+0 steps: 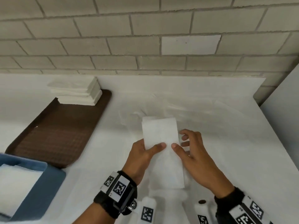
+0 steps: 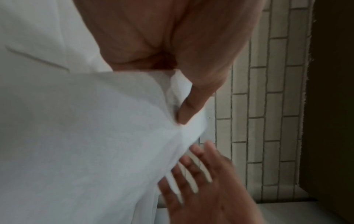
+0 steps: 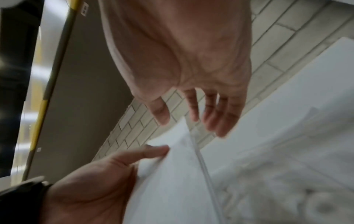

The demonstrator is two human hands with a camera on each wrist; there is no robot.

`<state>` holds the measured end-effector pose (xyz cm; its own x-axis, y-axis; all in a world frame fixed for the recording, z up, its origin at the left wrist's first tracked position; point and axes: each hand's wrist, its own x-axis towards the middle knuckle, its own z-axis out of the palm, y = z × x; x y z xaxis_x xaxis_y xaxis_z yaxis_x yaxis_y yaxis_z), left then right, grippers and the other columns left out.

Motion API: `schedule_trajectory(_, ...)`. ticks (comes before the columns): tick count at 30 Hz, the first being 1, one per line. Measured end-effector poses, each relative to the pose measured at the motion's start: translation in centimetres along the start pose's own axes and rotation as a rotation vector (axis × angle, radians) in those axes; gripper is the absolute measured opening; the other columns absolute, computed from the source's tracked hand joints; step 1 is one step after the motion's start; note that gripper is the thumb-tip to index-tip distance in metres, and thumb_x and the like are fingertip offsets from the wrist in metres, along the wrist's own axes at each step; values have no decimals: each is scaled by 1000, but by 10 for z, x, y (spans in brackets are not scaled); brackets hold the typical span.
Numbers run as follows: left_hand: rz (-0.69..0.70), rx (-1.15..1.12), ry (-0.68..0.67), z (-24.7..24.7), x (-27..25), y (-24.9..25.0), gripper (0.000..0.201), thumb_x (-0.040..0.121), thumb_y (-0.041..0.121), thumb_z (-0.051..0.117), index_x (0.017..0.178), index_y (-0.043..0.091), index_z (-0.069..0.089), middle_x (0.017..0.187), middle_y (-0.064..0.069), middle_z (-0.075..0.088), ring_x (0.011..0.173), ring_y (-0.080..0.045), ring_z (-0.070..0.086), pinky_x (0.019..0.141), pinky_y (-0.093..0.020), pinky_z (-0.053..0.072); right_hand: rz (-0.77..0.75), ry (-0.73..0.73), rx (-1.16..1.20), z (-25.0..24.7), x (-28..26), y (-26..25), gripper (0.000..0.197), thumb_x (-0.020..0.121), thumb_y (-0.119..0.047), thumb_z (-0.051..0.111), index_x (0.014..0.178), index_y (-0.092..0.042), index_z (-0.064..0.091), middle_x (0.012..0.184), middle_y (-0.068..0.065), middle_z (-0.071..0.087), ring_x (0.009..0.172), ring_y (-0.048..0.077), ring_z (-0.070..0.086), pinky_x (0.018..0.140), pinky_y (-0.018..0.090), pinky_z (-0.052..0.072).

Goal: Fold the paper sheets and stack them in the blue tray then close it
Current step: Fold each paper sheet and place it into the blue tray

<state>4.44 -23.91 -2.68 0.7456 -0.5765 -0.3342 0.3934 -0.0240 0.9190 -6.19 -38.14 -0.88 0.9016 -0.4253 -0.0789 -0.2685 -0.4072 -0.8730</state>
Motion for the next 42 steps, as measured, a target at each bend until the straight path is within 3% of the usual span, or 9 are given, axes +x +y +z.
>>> schedule_trajectory(4, 139, 96, 78, -13, -18, 1, 23, 90, 16, 74, 112, 9, 75, 107, -6, 79, 102, -26, 75, 90, -41, 59, 112, -187, 327, 33, 10, -12, 18, 101, -34, 43, 118, -41, 44, 119, -14, 60, 108, 5, 60, 98, 37, 50)
schedule_trajectory(12, 659, 472, 346, -70, -56, 36, 16, 89, 43, 69, 105, 45, 69, 101, 18, 77, 94, -2, 74, 79, -23, 60, -263, -116, 363, 64, 20, -71, 18, 102, -19, 43, 114, -32, 44, 113, -10, 56, 101, 6, 60, 80, 11, 46)
schedule_trajectory(16, 436, 602, 441, -102, -52, 3, 16, 91, 35, 74, 103, 24, 74, 92, 12, 76, 90, -12, 75, 75, -18, 56, -179, -167, 229, 90, 24, -57, 35, 96, -6, 39, 114, -36, 42, 114, -11, 52, 109, 5, 57, 85, 23, 45)
schedule_trajectory(21, 498, 536, 465, -123, -59, 6, 25, 92, 22, 73, 102, 43, 63, 100, 21, 72, 94, -1, 72, 80, -18, 57, -134, -220, 101, 114, 25, -51, 43, 95, -6, 37, 121, -41, 37, 120, -16, 47, 116, -9, 48, 81, 19, 41)
schedule_trajectory(26, 334, 612, 406, -133, -69, -5, 15, 92, 26, 74, 107, 24, 75, 99, 17, 74, 94, -7, 74, 77, -15, 55, -127, -324, 44, 137, 17, -60, 41, 99, -16, 40, 130, -41, 33, 128, -17, 45, 117, -5, 48, 84, 16, 42)
schedule_trajectory(31, 401, 163, 446, -163, -118, 43, 18, 90, 15, 73, 107, 18, 76, 105, 5, 79, 98, -12, 75, 83, -29, 61, -252, -468, 93, 163, 3, -123, 32, 103, -19, 37, 126, -42, 37, 118, -23, 57, 106, -4, 57, 85, 12, 48)
schedule_trajectory(35, 465, -7, 651, -245, -153, 93, 18, 87, 9, 73, 105, 10, 73, 103, -4, 80, 98, -22, 76, 81, -38, 62, -392, -502, 9, 209, 4, -187, 25, 101, -13, 36, 118, -31, 37, 96, -10, 57, 79, 14, 59, 69, 31, 51)
schedule_trajectory(40, 385, 273, 853, -364, -178, 112, 29, 84, 14, 81, 111, 22, 72, 96, -17, 74, 90, -34, 74, 80, -43, 63, -711, -367, -594, 296, 19, -211, 33, 91, -12, 52, 122, -12, 40, 85, -4, 41, 48, 12, 33, 41, 22, 21)
schedule_trajectory(42, 284, 612, 836, -394, -173, 100, 31, 83, 21, 82, 110, 30, 70, 88, -5, 73, 82, -30, 71, 81, -29, 61, -772, -311, -689, 322, 17, -205, 38, 72, -9, 71, 107, -5, 56, 71, 1, 51, 42, 10, 22, 43, 21, 12)
